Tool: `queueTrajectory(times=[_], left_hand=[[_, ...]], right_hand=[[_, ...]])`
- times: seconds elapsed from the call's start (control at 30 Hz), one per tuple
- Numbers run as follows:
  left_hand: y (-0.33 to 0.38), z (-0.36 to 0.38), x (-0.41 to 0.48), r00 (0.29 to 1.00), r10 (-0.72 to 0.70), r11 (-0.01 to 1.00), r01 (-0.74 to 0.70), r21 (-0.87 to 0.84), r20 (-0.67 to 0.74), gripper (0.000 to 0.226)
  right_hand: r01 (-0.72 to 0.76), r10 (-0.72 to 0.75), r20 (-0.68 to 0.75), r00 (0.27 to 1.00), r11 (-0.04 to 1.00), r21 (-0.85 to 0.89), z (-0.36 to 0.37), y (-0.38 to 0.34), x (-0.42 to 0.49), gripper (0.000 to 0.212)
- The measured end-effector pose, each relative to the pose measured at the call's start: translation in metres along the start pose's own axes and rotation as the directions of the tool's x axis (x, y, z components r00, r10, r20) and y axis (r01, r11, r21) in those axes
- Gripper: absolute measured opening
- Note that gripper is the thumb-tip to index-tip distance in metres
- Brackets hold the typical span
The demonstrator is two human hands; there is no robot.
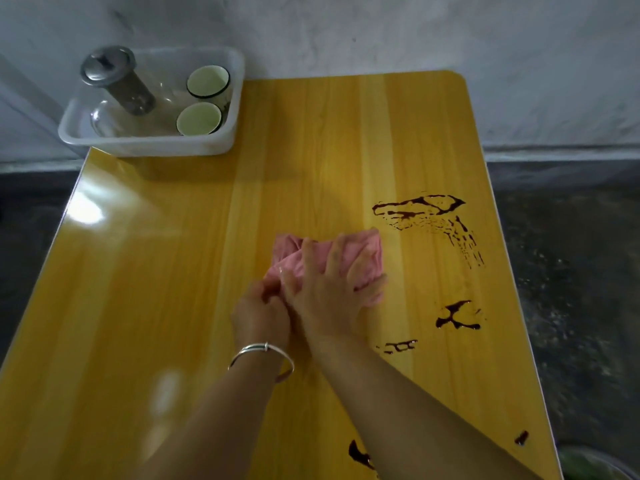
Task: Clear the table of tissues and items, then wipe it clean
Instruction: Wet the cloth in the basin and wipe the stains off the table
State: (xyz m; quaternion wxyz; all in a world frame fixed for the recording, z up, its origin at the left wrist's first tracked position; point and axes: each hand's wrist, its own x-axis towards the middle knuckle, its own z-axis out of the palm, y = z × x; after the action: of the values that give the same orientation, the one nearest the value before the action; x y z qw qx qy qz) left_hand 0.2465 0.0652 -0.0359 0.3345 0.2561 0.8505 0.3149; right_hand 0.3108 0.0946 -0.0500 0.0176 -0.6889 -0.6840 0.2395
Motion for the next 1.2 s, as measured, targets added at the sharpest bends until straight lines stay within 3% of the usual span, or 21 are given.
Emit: queueTrajectory(times=[0.07, 0.2, 0.3, 0.4, 0.5, 0.63, 0.73, 0.87, 0.97, 1.1, 1.2], left_hand=[[-0.002, 0.002, 0.003, 0.999, 0.041, 0.999, -0.041, 0.003, -0.008, 0.028], [0.006, 0.024, 0.000, 0.979, 0.200, 0.980, -0.200, -0.011, -0.051, 0.030], [0.015, 0.049, 0.005, 0.936, 0.347, 0.938, -0.347, 0.004, -0.066, 0.028], [0.023, 0.068, 0.008, 0.854, 0.520, 0.845, -0.511, 0.158, -0.021, 0.031], [0.034, 0.082, 0.009, 0.835, 0.548, 0.800, -0.542, 0.257, 0.053, 0.038], [0.029, 0.095, 0.020, 0.804, 0.576, 0.723, -0.586, 0.367, 0.150, 0.046], [0.020, 0.102, 0.024, 0.745, 0.637, 0.608, -0.644, 0.463, 0.200, 0.066], [0.015, 0.107, 0.026, 0.711, 0.672, 0.544, -0.665, 0.512, 0.208, 0.065], [0.014, 0.108, 0.029, 0.706, 0.683, 0.541, -0.660, 0.521, 0.186, 0.062], [0.013, 0.108, 0.030, 0.723, 0.671, 0.587, -0.655, 0.477, 0.167, 0.064], [0.013, 0.107, 0.028, 0.717, 0.678, 0.589, -0.662, 0.464, 0.161, 0.062]], right_hand=[[0.111, -0.118, -0.066, 0.991, 0.988, -0.106, 0.004, 0.012, 0.010, 0.057], [0.405, -0.420, -0.016, 0.908, 0.884, -0.232, -0.004, 0.048, 0.035, 0.051], [0.493, -0.501, 0.048, 0.864, 0.821, -0.288, -0.022, 0.062, 0.061, 0.061], [0.497, -0.529, 0.017, 0.849, 0.787, -0.366, -0.043, 0.077, 0.084, 0.068], [0.395, -0.439, -0.026, 0.898, 0.830, -0.393, -0.060, 0.104, 0.095, 0.048], [0.145, -0.198, -0.171, 0.965, 0.949, -0.279, -0.066, 0.143, 0.080, 0.046], [-0.019, -0.017, -0.205, 0.979, 0.985, -0.170, -0.063, 0.143, 0.070, 0.057], [-0.191, 0.188, -0.203, 0.961, 0.982, 0.006, -0.055, 0.111, 0.092, 0.050], [-0.071, 0.040, -0.229, 0.973, 0.989, -0.130, -0.046, 0.096, 0.103, 0.051], [0.298, -0.350, -0.169, 0.921, 0.915, -0.271, -0.034, 0.095, 0.079, 0.047], [0.372, -0.428, -0.152, 0.891, 0.880, -0.296, -0.035, 0.122, 0.057, 0.046]])
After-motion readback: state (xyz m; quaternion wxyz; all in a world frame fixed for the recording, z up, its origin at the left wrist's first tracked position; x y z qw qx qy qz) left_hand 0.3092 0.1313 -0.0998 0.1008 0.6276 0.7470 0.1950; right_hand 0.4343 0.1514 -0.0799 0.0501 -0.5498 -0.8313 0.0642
